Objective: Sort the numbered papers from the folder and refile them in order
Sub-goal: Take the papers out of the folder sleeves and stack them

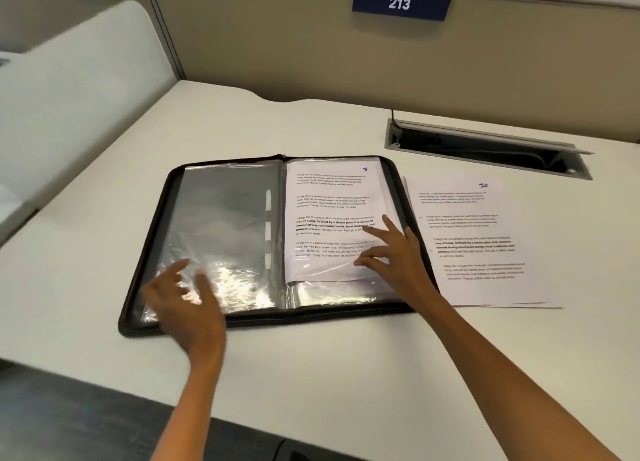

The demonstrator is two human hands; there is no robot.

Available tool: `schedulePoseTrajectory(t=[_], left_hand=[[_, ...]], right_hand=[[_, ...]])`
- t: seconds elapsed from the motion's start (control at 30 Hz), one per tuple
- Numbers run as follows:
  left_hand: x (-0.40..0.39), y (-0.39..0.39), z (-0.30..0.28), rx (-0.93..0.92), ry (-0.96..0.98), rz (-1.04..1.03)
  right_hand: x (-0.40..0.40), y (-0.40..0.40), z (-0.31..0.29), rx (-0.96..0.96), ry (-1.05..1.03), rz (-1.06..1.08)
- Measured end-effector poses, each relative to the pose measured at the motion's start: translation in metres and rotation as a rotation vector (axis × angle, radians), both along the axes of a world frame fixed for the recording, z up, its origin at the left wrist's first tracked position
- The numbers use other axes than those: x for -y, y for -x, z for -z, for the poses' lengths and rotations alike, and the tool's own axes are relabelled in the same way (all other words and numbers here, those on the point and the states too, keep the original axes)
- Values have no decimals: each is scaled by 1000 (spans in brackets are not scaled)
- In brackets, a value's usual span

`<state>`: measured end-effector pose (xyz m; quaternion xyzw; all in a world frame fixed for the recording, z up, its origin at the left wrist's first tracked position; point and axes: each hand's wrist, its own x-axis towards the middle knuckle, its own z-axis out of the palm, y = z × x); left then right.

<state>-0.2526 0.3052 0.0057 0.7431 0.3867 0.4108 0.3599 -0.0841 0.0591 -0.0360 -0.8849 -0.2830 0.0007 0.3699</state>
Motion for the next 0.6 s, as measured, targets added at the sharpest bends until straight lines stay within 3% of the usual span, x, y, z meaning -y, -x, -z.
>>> schedulePoseTrajectory(t=[0.13,0.23,0.33,0.47,0.6], left_hand=[[47,-21,11,-138,-300,563],[64,-38,24,-325,-586,788],[67,-50,28,-365,-685,794],[62,-56,24,-216,-767,770],[59,-54,25,-226,-618,804]], right_hand=[[-8,-1,-24,107,140,-53],[-13,-1,-33,184,205,-71],[-16,2,-39,222,233,-72],[-16,6,-46,249,266,-74],[-19,37,-53,574,149,-85]])
